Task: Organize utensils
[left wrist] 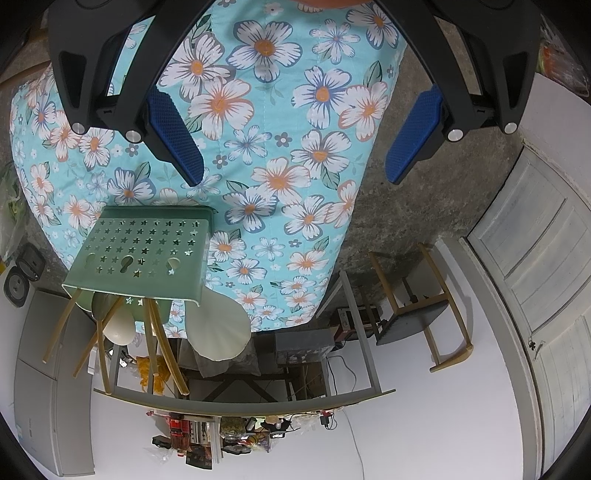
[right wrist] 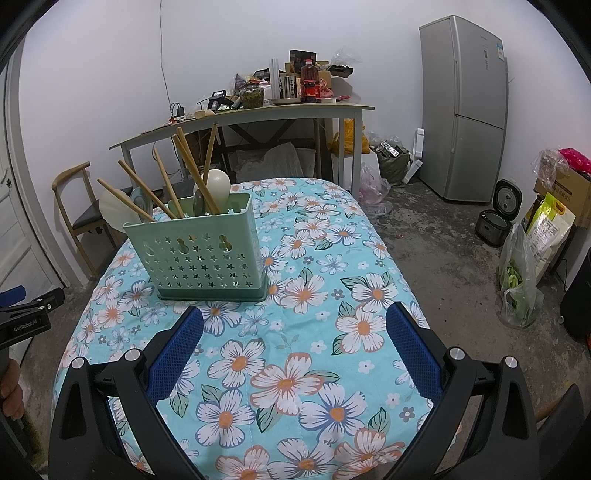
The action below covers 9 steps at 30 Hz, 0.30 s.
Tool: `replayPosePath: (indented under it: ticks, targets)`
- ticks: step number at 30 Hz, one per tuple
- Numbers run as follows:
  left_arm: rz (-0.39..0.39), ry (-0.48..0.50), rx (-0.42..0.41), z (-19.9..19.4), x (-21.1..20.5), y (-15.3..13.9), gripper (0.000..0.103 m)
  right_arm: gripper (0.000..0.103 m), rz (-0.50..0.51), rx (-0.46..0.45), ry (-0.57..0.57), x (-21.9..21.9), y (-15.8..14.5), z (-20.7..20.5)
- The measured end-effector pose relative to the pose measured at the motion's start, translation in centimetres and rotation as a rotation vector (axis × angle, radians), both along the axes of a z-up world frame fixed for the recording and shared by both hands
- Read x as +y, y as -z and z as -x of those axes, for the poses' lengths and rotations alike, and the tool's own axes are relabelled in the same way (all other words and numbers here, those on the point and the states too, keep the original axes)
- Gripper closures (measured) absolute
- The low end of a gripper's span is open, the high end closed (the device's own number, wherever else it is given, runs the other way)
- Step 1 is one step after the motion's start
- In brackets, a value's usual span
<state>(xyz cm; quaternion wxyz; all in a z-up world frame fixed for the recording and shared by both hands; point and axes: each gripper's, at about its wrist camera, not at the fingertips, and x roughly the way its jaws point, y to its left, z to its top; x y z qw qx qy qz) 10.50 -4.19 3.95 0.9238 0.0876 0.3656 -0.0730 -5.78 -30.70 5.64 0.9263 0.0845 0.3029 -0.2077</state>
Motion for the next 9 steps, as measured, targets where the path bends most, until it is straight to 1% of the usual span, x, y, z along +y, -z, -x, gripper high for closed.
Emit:
replayPosePath:
  ticks: [9]
  targets:
    - [0.005, -0.001, 0.014, -0.18, 0.12, 0.55, 0.008, 0.007, -0.001, 0.001, 0.001, 0.08, -0.05, -0.03]
